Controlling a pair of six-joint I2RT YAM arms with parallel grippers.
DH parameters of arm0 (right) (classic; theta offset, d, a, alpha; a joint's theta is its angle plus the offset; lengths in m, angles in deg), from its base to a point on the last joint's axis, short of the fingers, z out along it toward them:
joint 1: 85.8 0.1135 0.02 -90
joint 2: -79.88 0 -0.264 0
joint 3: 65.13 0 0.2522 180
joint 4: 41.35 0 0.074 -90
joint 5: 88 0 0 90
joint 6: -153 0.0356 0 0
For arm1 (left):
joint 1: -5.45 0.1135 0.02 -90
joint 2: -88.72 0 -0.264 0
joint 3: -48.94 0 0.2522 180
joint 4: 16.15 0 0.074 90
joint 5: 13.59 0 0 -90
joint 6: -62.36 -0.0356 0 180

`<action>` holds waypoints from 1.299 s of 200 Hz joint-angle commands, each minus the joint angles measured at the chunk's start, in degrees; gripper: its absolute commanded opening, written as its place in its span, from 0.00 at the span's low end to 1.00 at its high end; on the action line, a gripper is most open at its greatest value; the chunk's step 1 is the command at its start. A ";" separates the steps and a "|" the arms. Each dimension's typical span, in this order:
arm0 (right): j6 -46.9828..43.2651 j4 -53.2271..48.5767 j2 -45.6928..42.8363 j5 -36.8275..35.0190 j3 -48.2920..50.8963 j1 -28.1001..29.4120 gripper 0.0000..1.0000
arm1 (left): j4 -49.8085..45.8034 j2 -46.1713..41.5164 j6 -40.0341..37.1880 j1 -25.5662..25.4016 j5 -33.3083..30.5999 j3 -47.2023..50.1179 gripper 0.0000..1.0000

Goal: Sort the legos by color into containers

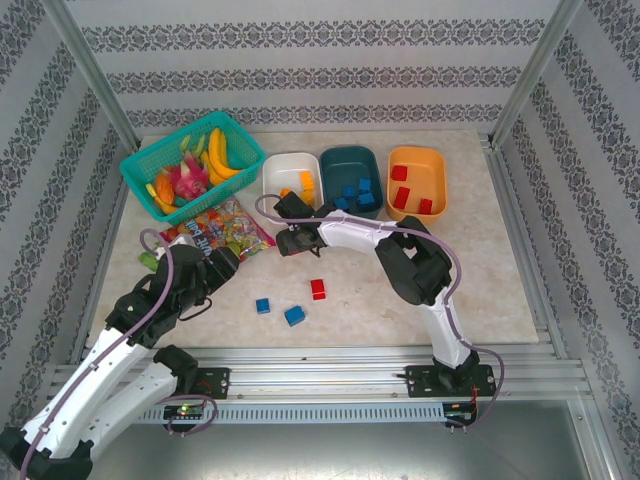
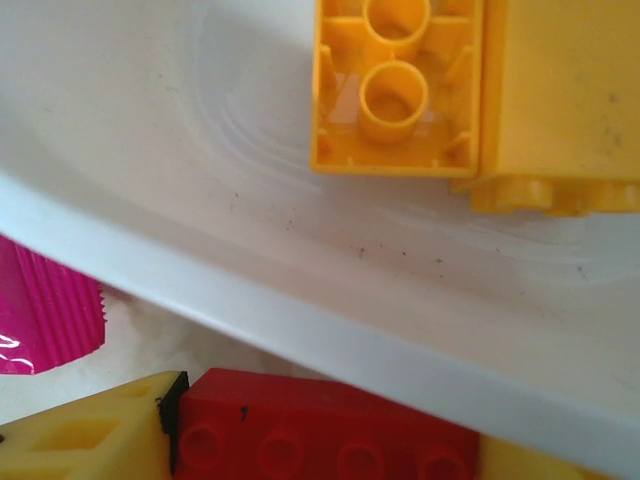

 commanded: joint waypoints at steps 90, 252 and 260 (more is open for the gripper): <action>3.72 -9.57 -33.31 -1.75 13.09 -15.48 0.55 | 22.70 35.04 -14.50 -3.68 15.20 -21.94 0.73; 14.68 -23.22 9.54 -8.61 -28.28 -43.24 0.54 | 25.21 69.68 -18.93 -7.21 28.45 -50.46 0.71; 15.20 -22.60 9.60 -8.70 -27.83 -43.50 0.55 | 24.93 70.08 -19.10 -7.21 28.83 -51.13 0.71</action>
